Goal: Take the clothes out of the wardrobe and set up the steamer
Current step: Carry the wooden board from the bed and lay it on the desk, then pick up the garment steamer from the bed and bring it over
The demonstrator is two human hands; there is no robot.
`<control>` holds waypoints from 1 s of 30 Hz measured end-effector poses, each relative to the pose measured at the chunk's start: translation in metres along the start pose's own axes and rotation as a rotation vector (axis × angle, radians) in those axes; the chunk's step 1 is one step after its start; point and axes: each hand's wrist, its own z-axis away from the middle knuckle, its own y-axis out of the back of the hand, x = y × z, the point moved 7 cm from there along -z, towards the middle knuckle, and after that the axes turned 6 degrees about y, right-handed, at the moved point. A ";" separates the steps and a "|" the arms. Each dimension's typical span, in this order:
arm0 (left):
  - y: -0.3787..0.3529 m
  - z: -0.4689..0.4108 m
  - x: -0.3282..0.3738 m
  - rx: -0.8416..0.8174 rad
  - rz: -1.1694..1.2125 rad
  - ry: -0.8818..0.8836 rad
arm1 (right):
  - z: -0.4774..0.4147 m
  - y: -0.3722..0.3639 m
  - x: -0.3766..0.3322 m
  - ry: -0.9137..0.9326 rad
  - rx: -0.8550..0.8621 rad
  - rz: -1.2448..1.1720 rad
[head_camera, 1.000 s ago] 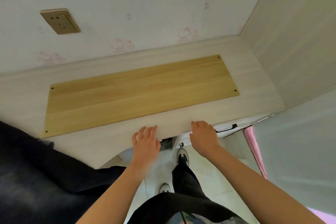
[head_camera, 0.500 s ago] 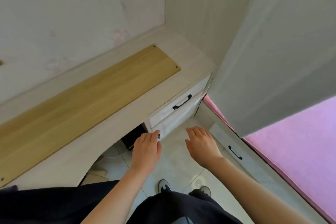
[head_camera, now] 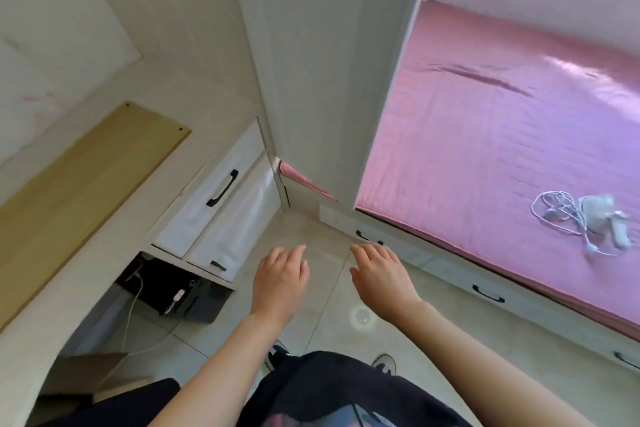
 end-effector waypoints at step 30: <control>-0.195 -0.082 0.434 -0.329 0.006 -0.502 | 0.255 0.009 0.409 -0.767 0.074 -0.140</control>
